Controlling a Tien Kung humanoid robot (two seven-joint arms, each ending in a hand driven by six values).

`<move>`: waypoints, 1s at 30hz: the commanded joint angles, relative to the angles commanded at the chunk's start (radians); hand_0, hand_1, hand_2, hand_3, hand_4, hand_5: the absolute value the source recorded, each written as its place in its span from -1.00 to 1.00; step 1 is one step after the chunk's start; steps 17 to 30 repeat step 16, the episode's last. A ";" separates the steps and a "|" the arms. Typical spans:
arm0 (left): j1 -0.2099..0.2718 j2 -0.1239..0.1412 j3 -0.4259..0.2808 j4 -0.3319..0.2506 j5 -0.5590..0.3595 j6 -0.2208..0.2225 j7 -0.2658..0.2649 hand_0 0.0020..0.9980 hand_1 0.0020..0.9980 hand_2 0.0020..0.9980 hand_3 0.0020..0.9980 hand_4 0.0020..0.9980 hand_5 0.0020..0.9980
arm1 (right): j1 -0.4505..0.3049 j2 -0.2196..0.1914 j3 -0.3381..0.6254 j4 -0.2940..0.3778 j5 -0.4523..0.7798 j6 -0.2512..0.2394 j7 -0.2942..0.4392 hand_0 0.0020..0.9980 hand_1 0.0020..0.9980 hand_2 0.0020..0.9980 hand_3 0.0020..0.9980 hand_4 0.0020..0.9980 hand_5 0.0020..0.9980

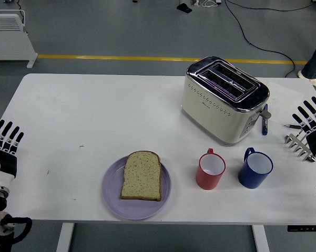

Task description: Push plate across desktop,pick up the break from the machine,place the break in the plate

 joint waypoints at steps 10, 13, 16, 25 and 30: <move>-0.004 0.000 -0.008 -0.002 0.000 0.000 0.000 0.56 0.51 0.53 0.45 0.10 1.00 | 0.005 0.004 0.001 -0.005 0.000 0.001 0.000 0.57 0.53 0.53 0.52 0.00 0.11; -0.005 0.000 -0.011 -0.003 0.001 0.000 0.000 0.56 0.51 0.53 0.45 0.10 1.00 | 0.007 0.007 0.001 -0.005 -0.001 0.002 0.000 0.57 0.53 0.53 0.52 0.00 0.11; -0.006 0.000 -0.010 -0.004 0.001 0.000 -0.001 0.56 0.51 0.53 0.45 0.10 1.00 | 0.007 0.010 0.001 -0.007 -0.001 0.003 0.000 0.57 0.53 0.53 0.52 0.00 0.11; -0.006 0.000 -0.010 -0.004 0.001 0.000 -0.001 0.56 0.51 0.53 0.45 0.10 1.00 | 0.007 0.010 0.001 -0.007 -0.001 0.003 0.000 0.57 0.53 0.53 0.52 0.00 0.11; -0.006 0.000 -0.010 -0.004 0.001 0.000 -0.001 0.56 0.51 0.53 0.45 0.10 1.00 | 0.007 0.010 0.001 -0.007 -0.001 0.003 0.000 0.57 0.53 0.53 0.52 0.00 0.11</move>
